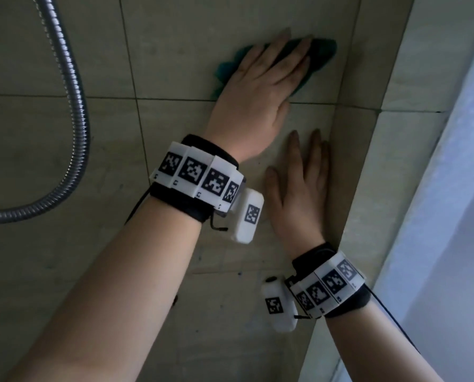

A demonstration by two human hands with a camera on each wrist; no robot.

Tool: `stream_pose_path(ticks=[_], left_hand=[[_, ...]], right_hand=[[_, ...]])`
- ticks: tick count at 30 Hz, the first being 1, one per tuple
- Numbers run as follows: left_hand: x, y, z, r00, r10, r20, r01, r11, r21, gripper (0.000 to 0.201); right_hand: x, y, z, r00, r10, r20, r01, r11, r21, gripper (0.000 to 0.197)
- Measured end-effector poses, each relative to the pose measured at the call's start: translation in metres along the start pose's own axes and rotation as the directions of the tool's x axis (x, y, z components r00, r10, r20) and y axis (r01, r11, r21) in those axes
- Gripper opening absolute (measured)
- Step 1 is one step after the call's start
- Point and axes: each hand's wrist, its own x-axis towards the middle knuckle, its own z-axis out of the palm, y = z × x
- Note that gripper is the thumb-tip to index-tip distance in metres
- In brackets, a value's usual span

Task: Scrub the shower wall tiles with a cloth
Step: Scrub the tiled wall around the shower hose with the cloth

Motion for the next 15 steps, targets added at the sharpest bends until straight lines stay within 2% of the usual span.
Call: stream_pose_path(ticks=[3,6,8,12,15], left_hand=[[-0.002,0.0,-0.001,0.994,0.083,0.065,-0.082,0.996,-0.026,0.05],[-0.028,0.004,0.004,0.99,0.123,0.061,-0.121,0.992,-0.047,0.047],[-0.051,0.007,0.009,0.992,0.109,0.069,-0.105,0.993,-0.062,0.046],[-0.09,0.006,0.01,0.989,0.081,0.127,-0.072,0.995,-0.073,0.048],[-0.109,-0.01,-0.002,0.991,0.042,0.123,-0.036,0.998,-0.045,0.047]], right_hand=[[0.001,0.0,0.001,1.0,0.001,-0.005,-0.001,1.0,-0.029,0.061],[-0.001,-0.001,-0.001,1.0,0.006,0.002,-0.006,0.999,-0.04,0.06],[-0.007,-0.003,-0.006,0.999,0.029,0.016,-0.029,1.0,-0.011,0.059],[-0.016,-0.011,-0.015,0.994,0.104,-0.037,-0.102,0.994,0.049,0.054],[-0.007,-0.024,-0.019,0.995,0.088,-0.042,-0.086,0.995,0.048,0.054]])
